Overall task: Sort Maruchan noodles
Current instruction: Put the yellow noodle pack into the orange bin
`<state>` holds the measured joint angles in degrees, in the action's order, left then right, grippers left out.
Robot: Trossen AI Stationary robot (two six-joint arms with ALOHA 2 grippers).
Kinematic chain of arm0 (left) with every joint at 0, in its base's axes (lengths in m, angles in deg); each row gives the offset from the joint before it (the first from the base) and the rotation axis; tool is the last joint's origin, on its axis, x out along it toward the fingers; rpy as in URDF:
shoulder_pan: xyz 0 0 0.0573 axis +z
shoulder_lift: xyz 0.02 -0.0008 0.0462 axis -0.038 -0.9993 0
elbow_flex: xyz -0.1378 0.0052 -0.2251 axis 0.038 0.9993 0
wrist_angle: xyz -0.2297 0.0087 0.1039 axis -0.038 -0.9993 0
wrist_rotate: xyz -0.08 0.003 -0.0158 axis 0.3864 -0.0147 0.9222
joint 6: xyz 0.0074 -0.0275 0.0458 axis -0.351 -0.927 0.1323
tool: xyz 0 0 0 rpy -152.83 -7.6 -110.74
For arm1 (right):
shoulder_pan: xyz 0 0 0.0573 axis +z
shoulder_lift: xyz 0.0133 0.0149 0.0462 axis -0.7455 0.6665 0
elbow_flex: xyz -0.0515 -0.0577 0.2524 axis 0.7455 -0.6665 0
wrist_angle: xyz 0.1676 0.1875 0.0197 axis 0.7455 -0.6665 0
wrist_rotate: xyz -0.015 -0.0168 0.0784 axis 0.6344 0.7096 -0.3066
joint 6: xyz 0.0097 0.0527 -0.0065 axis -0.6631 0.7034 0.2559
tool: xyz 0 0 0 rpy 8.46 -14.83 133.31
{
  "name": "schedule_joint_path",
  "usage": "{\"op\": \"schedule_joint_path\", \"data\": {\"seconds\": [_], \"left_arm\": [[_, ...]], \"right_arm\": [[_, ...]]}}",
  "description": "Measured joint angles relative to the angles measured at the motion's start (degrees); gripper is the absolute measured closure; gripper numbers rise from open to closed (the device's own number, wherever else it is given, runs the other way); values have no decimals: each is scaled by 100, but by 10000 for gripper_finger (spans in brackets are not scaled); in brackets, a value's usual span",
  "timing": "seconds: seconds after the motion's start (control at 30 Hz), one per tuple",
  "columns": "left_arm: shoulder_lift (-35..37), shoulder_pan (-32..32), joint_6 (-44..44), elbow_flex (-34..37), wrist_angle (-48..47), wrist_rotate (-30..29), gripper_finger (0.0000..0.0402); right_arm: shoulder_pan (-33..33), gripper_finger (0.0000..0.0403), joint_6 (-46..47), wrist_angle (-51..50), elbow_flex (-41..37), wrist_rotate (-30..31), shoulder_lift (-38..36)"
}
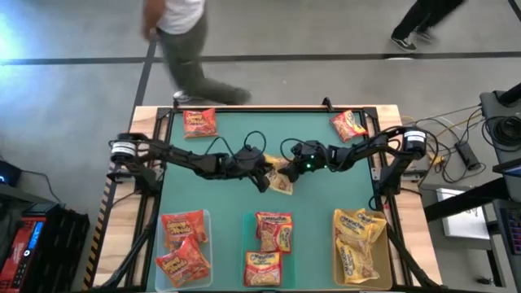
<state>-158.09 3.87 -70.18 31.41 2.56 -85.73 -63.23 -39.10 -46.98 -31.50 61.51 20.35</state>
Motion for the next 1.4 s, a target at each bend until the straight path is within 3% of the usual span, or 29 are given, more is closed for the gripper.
{"op": "schedule_joint_path", "data": {"seconds": [0.13, 0.3, 0.43, 0.7, 0.9, 1.03, 1.23, 1.4], "left_arm": [[250, -4, 4, 31, -726, -633, 363], [481, -2, -310, 31, -1776, -1877, 363], [507, 0, -604, 34, -2393, -2422, 363], [490, 0, -608, 40, -2611, -2605, 363], [490, -4, -606, 40, -2671, -2633, 363], [490, -2, -606, 40, -2675, -2633, 363], [490, -3, -604, 40, -2704, -2633, 363], [490, -4, -604, 40, -2745, -2633, 363]], "right_arm": [[4, 258, 14, -135, -4, -250, -301], [10, 258, -39, -691, -4, -355, -796], [43, 258, 3, -1284, 34, -669, -1247], [124, 258, 236, -2679, 442, -708, -2251], [469, 254, 15, -4773, 991, -707, -2861], [952, 253, 197, -5277, 1163, -722, -3065], [1873, 254, 467, -5552, 1179, -1511, -3349], [2728, 254, 1190, -6011, 1176, -1612, -3469]]}}
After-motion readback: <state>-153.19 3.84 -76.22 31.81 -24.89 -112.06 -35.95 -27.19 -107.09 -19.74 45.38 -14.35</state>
